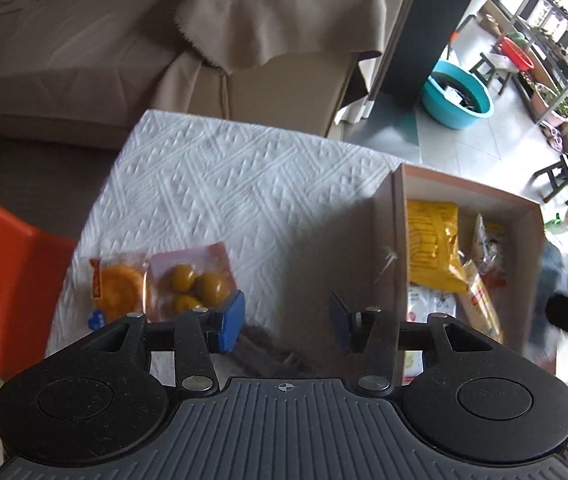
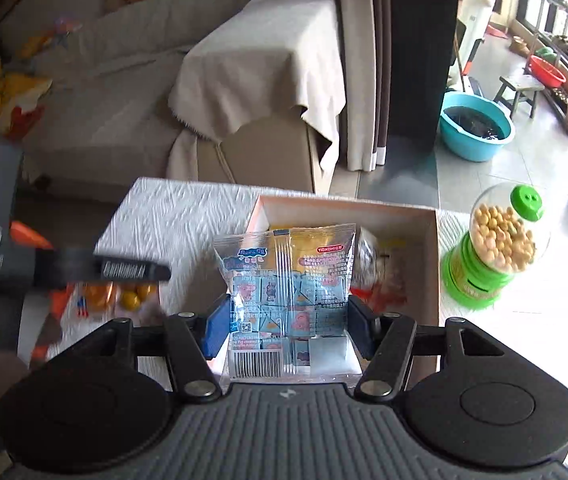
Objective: Organize snacks
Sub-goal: 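Release the blue candy packet into the pink box with the right tool, then grasp the orange cake packet with left while right grasps the brown bar packet, then lift the cake packet with left while right lifts the brown bar packet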
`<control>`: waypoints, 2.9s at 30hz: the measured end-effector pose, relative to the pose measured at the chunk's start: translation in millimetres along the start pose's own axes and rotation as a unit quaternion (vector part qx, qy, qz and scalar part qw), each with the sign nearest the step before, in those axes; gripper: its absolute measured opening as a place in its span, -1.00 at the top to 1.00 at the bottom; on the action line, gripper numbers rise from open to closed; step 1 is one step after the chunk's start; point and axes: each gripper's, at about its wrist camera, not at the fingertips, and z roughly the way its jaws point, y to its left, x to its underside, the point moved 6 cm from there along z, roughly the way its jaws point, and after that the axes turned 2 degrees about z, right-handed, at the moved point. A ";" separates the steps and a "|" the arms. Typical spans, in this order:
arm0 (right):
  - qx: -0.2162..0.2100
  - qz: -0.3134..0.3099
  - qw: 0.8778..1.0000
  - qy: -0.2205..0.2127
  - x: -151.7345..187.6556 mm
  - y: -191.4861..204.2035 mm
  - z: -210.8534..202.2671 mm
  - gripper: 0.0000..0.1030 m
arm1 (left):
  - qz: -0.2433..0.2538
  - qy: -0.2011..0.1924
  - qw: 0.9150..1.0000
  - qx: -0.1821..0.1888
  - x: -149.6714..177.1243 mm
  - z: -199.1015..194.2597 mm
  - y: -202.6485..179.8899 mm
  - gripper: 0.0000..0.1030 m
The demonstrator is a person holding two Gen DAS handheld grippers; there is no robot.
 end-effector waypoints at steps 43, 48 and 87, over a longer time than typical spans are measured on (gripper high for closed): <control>0.009 -0.181 0.974 0.136 92.6 170.0 180.4 -0.19 | -0.020 0.047 0.991 0.121 66.1 18.1 187.5 -0.03; -0.004 -0.181 0.972 0.152 128.6 175.3 150.2 0.19 | -0.010 0.065 0.992 0.108 79.0 24.7 174.7 -0.05; 0.048 -0.114 0.983 0.137 185.9 44.3 57.0 0.27 | -0.073 0.128 0.987 0.063 220.9 -3.5 44.1 -0.15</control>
